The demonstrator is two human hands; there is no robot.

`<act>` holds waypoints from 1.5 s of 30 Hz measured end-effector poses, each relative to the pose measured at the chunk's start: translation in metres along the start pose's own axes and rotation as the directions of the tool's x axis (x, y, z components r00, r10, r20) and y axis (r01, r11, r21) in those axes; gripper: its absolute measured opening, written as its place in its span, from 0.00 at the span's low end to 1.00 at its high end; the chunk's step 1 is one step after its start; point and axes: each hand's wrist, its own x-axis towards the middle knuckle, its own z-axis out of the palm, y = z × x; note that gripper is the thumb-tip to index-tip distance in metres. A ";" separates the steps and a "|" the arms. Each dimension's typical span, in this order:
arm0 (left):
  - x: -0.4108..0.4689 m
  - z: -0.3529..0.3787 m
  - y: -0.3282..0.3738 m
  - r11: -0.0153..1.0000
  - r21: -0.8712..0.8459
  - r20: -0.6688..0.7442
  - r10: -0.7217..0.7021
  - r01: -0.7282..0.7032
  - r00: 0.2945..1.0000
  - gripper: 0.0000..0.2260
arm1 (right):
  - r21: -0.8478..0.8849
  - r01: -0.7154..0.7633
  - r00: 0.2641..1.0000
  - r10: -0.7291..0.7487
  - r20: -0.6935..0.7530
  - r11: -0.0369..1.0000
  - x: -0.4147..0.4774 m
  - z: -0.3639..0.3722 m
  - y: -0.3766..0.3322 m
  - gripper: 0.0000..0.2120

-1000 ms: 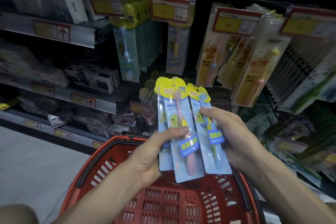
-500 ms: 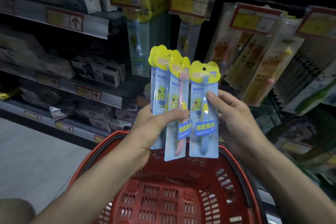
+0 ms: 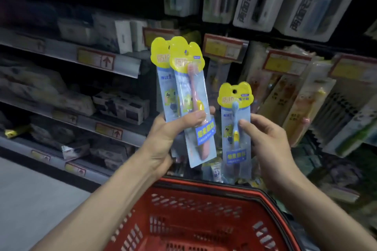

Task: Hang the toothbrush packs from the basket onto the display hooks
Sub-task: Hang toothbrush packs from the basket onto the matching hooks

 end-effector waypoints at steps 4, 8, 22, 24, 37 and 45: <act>0.015 0.002 0.020 0.996 -0.030 -0.003 0.080 -0.080 0.997 0.11 | -0.011 -0.049 0.998 0.049 0.034 0.999 -0.010 -0.001 0.001 0.08; 0.029 0.003 0.035 0.992 -0.027 0.012 0.125 -0.124 0.992 0.11 | -0.046 -0.033 0.997 0.036 0.065 0.998 -0.015 -0.007 -0.005 0.08; 0.060 0.009 0.057 0.979 -0.006 -0.019 0.202 -0.202 0.979 0.17 | -0.052 -0.051 0.996 0.055 0.075 0.997 -0.009 -0.005 -0.018 0.09; 0.063 0.008 0.059 0.976 0.009 -0.023 0.219 -0.219 0.976 0.16 | -0.051 -0.031 0.998 0.034 0.053 0.998 -0.006 -0.004 -0.021 0.09; 0.071 0.013 0.073 0.980 0.036 0.059 0.191 -0.193 0.980 0.19 | -0.004 0.114 0.993 -0.114 -0.012 0.994 0.023 0.026 -0.037 0.05; 0.081 0.008 0.073 0.974 0.050 0.150 0.213 -0.223 0.966 0.14 | 0.005 0.146 0.986 -0.145 -0.087 0.989 0.045 0.042 -0.032 0.05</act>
